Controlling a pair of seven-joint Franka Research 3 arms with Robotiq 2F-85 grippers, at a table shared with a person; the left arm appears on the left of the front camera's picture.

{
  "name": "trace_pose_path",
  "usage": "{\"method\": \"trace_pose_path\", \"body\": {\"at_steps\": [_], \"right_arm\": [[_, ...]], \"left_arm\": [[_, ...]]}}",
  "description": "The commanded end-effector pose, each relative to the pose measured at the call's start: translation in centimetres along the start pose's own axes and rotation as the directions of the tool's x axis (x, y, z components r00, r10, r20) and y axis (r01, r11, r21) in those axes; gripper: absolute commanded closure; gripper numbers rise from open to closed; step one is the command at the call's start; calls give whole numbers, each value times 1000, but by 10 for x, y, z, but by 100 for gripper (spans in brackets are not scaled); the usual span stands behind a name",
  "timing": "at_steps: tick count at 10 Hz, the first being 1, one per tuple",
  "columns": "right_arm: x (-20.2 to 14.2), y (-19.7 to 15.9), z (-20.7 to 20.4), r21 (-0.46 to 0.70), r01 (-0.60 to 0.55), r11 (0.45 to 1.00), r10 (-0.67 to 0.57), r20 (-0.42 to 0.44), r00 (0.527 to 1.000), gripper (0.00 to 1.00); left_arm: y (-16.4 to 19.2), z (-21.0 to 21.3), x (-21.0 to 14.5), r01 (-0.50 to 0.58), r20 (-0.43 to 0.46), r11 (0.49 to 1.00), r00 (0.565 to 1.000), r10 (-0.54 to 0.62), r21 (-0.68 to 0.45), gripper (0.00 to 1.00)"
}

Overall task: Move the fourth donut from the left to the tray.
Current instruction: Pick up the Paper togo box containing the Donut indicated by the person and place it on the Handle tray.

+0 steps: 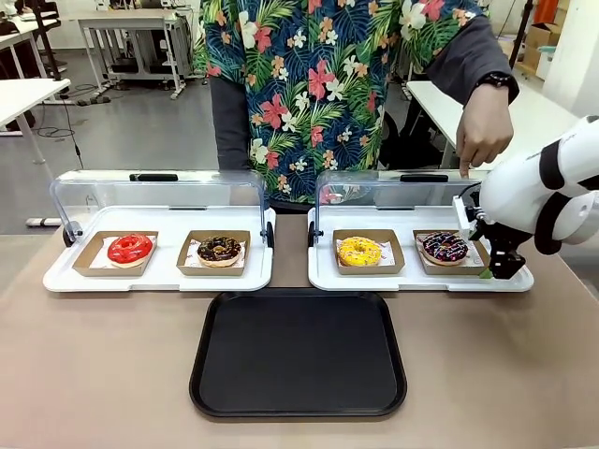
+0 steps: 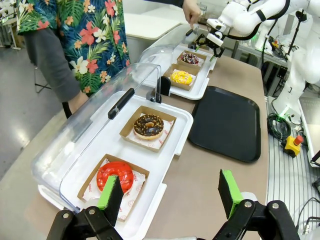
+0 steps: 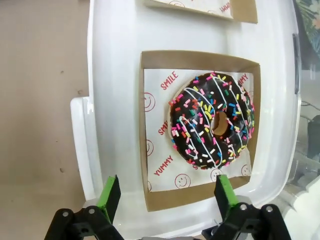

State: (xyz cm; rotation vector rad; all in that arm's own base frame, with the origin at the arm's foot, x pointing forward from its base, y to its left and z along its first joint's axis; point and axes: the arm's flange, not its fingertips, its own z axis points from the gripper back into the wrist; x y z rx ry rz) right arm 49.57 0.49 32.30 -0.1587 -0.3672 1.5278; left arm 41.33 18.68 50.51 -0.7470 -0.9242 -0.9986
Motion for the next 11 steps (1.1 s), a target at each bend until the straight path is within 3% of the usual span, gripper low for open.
{"method": "trace_pose_path", "body": {"at_steps": [1, 5, 7, 8, 9, 10, 11], "right_arm": [[-3, -7, -7, -5, 4, 1000, -4, -30, 1000, 0], [-11, -15, -18, 11, 25, 1000, -24, -41, 999, 0], [-13, -15, -20, 41, 27, 999, -25, -34, 999, 58], [-13, -15, -21, 48, 24, 999, -22, -35, 999, 58], [-13, -15, -22, 57, 23, 998, -21, -31, 999, 100], [-13, -16, -22, 69, 21, 997, -19, -31, 999, 74], [-12, -15, -22, 82, 17, 996, -14, -32, 999, 100]], "left_arm": [[-2, 1, 1, 11, 0, 1000, 1000, -11, -10, 0], [-2, 1, 1, 11, 0, 1000, 1000, -11, -10, 0], [-2, 1, 1, 11, 0, 1000, 1000, -11, -10, 0], [-2, 1, 1, 11, 0, 1000, 1000, -11, -10, 0], [-2, 1, 1, 11, 0, 1000, 1000, -11, -10, 0], [-2, 1, 1, 11, 0, 1000, 1000, -11, -10, 0], [-2, 1, 1, 11, 0, 1000, 1000, -11, -10, 0]]}}
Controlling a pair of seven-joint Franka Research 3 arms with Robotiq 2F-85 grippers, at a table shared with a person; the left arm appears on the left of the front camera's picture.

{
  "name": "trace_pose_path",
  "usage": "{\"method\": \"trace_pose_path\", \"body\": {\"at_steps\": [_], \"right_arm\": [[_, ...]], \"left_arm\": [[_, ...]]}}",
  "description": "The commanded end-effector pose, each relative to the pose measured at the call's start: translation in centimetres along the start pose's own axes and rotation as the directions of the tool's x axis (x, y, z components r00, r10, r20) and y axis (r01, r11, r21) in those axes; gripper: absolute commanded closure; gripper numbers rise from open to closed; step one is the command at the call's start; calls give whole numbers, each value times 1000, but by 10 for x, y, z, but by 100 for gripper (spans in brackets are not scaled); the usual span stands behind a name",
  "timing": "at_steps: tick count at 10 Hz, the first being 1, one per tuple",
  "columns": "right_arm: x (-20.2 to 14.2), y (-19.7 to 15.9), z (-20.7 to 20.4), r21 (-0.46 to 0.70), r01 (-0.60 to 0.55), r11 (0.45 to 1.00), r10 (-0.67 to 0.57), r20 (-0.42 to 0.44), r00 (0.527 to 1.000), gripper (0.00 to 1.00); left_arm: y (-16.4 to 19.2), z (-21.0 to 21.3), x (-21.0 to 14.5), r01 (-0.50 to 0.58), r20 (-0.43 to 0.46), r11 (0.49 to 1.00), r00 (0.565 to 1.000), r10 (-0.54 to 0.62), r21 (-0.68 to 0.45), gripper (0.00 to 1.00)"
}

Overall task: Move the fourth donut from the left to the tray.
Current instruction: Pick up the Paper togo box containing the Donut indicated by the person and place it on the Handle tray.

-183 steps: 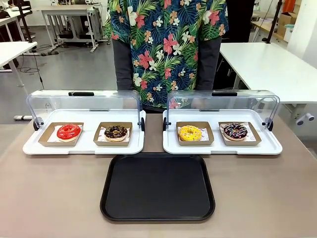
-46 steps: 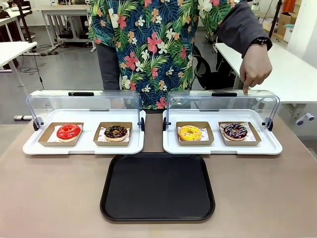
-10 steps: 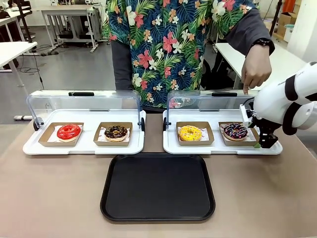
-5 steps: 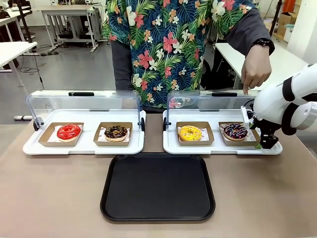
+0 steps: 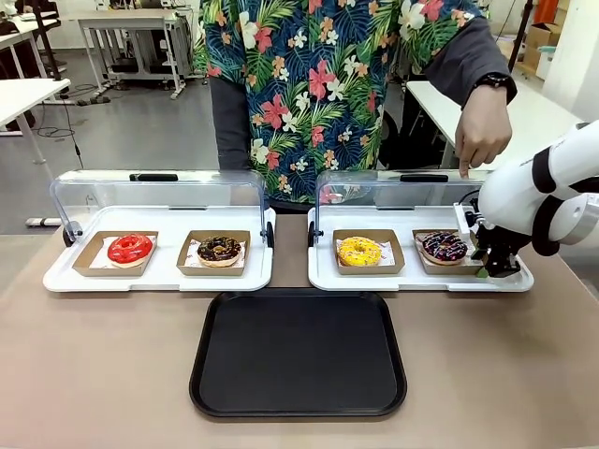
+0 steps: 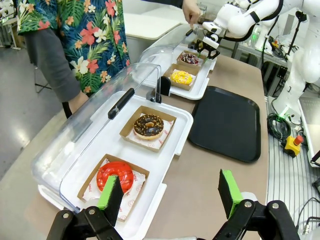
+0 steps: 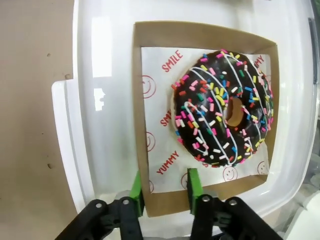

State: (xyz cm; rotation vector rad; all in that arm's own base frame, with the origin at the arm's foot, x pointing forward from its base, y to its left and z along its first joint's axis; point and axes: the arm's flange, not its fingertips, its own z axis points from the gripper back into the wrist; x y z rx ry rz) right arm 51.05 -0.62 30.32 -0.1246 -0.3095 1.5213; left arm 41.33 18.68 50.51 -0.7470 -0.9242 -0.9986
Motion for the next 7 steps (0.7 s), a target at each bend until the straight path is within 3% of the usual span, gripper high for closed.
{"method": "trace_pose_path", "body": {"at_steps": [1, 7], "right_arm": [[1, -7, 1, 40, -5, 999, 6, -17, 1000, 100], [1, -5, 4, 55, -32, 998, 33, -3, 999, 100]], "left_arm": [[-2, 1, 1, 11, 0, 1000, 1000, -11, -10, 0], [-2, 1, 1, 11, 0, 1000, 1000, -11, -10, 0]]}}
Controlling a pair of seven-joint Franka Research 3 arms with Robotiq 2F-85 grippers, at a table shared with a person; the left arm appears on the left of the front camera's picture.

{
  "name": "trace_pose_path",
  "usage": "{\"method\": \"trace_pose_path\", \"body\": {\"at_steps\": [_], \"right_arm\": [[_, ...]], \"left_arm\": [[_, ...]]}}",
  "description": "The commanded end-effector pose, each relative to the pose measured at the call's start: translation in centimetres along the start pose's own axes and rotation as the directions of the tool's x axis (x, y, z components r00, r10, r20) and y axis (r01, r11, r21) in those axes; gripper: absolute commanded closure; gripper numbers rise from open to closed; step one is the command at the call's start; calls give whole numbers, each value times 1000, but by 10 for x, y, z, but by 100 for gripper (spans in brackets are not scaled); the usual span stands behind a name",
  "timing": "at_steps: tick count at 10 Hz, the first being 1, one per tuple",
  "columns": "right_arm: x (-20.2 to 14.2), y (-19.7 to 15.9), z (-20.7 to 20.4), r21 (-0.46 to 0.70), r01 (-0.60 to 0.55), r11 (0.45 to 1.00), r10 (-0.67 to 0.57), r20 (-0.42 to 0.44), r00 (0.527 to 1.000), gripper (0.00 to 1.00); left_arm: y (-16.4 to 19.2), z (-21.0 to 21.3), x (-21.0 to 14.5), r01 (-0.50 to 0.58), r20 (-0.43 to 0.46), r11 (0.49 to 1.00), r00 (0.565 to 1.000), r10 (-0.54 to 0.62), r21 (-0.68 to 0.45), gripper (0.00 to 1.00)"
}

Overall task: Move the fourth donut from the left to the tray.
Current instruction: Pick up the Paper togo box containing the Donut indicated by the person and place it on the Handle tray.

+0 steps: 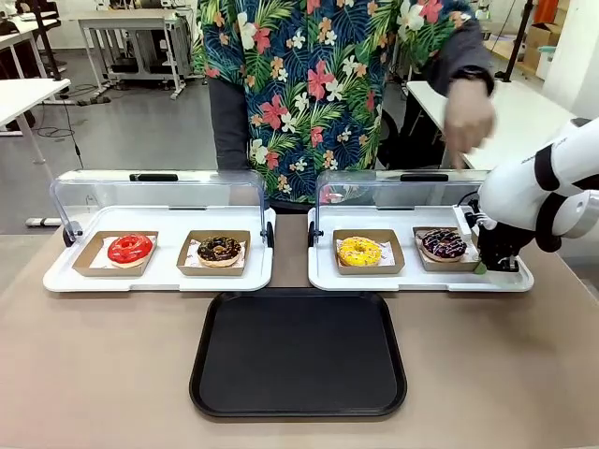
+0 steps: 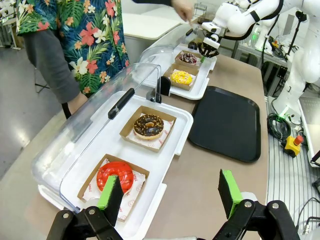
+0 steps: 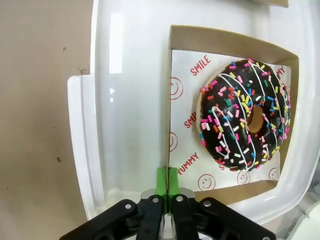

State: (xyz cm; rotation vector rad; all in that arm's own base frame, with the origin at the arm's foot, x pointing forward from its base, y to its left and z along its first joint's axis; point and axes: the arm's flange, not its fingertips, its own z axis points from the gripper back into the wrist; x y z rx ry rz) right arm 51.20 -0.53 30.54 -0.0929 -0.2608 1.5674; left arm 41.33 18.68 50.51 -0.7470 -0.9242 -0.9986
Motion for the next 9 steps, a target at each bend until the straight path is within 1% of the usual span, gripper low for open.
{"method": "trace_pose_path", "body": {"at_steps": [1, 2, 4, 5, 6, 7, 9], "right_arm": [[1, -4, 9, 19, 24, 1000, -24, 25, 999, 100], [0, 0, 0, 0, 0, 1000, 0, 0, 1000, 100], [0, 0, 0, 0, 0, 1000, 0, 0, 1000, 100], [0, 0, 1, 5, 2, 1000, -2, 3, 1000, 98], [9, 10, 24, -27, 14, 1000, -13, 28, 1000, 98], [18, 19, 41, -58, 37, 998, -35, 27, 999, 98], [36, 36, 75, -94, 36, 995, -33, 35, 999, 98]], "left_arm": [[-2, 1, 1, 11, 0, 1000, 1000, -11, -10, 0], [-2, 1, 1, 11, 0, 1000, 1000, -11, -10, 0], [-2, 1, 1, 11, 0, 1000, 1000, -11, -10, 0], [-2, 1, 1, 11, 0, 1000, 1000, -11, -10, 0], [-2, 1, 1, 11, 0, 1000, 1000, -11, -10, 0], [-2, 1, 1, 11, 0, 1000, 1000, -11, -10, 0], [-2, 1, 1, 11, 0, 1000, 1000, -11, -10, 0]]}}
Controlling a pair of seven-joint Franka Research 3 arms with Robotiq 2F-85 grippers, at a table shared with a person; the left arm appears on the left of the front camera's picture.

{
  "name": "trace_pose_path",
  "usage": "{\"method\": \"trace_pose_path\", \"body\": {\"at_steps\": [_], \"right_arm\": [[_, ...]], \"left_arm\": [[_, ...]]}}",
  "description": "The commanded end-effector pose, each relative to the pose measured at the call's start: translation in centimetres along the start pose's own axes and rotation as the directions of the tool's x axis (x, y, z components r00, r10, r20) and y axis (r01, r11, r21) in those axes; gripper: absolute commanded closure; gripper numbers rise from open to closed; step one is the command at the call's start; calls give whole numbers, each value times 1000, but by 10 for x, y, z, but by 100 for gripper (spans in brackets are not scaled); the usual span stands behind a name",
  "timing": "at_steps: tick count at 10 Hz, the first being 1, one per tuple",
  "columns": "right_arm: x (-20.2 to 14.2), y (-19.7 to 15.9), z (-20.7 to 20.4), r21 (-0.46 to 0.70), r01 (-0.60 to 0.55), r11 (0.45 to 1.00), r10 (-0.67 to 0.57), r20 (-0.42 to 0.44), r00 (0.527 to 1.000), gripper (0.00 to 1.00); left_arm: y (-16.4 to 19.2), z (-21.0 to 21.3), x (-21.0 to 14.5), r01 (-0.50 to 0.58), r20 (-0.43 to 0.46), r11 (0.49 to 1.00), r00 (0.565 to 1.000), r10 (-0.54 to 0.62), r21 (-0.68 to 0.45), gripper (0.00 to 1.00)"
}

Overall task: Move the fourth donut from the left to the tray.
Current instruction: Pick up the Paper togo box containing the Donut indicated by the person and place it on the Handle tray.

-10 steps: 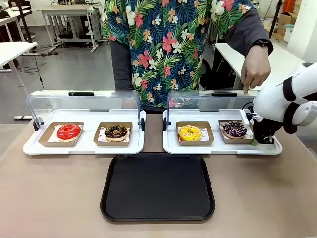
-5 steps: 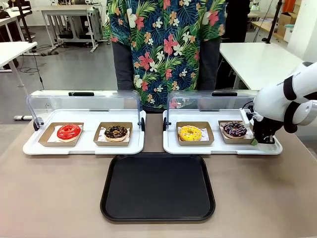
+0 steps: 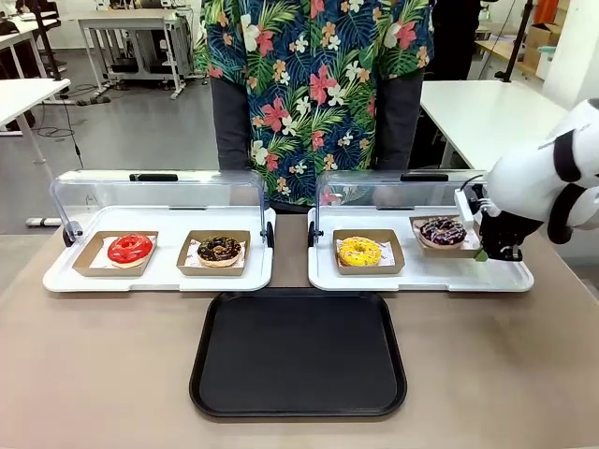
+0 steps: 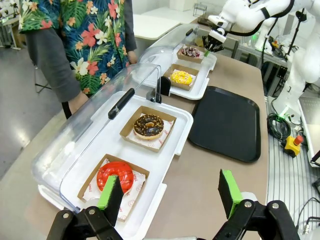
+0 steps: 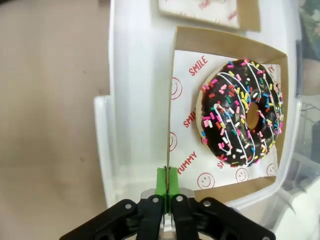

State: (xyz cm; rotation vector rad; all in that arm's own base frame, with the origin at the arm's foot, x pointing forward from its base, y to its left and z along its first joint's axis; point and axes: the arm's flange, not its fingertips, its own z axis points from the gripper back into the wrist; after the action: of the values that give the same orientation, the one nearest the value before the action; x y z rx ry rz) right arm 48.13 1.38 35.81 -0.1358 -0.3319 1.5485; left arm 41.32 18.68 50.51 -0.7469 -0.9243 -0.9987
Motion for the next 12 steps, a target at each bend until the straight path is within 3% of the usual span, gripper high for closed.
{"method": "trace_pose_path", "body": {"at_steps": [1, 5, 9, 10, 12], "right_arm": [[22, 26, 35, -19, 28, 999, -27, 25, 999, 98], [82, 81, 60, 4, 84, 996, -84, 76, 994, 98], [116, 130, 55, -20, 25, 999, -23, 101, 995, 98], [121, 69, 60, 27, 31, 999, -33, 96, 995, 98], [121, 69, 60, 27, 31, 999, -33, 96, 995, 98]], "left_arm": [[-2, 1, 1, 11, 0, 1000, 1000, -11, -10, 0], [-2, 1, 1, 11, 0, 1000, 1000, -11, -10, 0], [-2, 1, 1, 11, 0, 1000, 1000, -11, -10, 0], [-2, 1, 1, 11, 0, 1000, 1000, -11, -10, 0], [-2, 1, 1, 11, 0, 1000, 1000, -11, -10, 0]]}}
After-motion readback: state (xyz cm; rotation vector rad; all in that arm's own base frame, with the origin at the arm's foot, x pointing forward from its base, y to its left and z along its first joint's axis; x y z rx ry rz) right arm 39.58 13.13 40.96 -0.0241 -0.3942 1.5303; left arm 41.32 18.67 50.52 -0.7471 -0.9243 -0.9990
